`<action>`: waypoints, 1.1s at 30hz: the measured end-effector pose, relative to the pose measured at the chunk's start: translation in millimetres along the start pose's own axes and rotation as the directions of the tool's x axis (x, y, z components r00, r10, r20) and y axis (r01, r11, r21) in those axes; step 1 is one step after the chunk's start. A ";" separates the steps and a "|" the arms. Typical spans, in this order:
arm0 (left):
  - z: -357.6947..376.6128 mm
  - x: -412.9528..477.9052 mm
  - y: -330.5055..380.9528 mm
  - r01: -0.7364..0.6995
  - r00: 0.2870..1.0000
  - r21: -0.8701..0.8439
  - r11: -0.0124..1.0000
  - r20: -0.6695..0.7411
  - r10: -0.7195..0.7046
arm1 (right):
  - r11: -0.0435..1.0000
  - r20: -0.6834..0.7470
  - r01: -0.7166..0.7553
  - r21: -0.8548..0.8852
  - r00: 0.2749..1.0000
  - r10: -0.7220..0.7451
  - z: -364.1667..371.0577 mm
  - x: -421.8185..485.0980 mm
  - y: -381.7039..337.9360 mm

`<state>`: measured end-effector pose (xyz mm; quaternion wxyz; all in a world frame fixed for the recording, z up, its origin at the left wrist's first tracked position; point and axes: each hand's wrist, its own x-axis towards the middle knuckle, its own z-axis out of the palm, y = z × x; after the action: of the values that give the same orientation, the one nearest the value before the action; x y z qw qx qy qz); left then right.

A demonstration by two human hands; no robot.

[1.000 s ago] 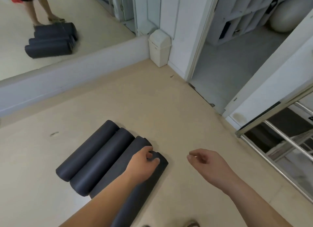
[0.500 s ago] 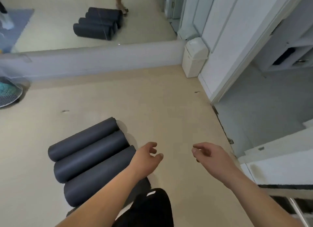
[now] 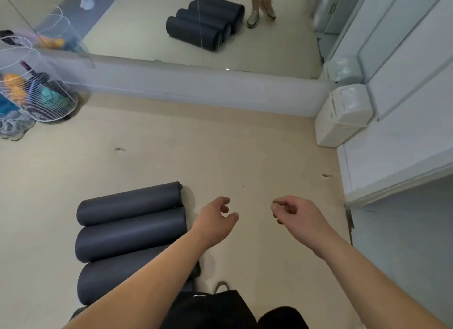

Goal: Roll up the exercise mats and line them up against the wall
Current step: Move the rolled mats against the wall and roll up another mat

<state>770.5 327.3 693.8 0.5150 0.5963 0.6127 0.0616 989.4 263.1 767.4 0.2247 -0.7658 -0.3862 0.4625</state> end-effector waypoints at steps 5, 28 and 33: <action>-18.0 77.2 35.0 0.097 0.992 -0.049 0.994 -0.076 -0.100 | 0.992 0.119 0.076 -0.100 0.991 -0.063 -31.6 105.2 -37.2; -68.0 382.7 -210.8 0.529 0.723 -0.387 0.755 -0.262 -0.640 | 0.826 0.691 0.429 -0.366 0.719 -0.068 270.4 511.0 -75.7; -33.8 473.9 -366.4 0.495 0.418 -0.705 0.507 -0.318 -0.851 | 0.751 0.764 0.555 -0.356 0.636 -0.107 374.9 622.3 19.0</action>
<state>616.7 618.7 192.4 0.3883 0.0627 0.8984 0.1951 836.5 744.2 244.6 -0.0907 -0.4703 -0.7003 0.5293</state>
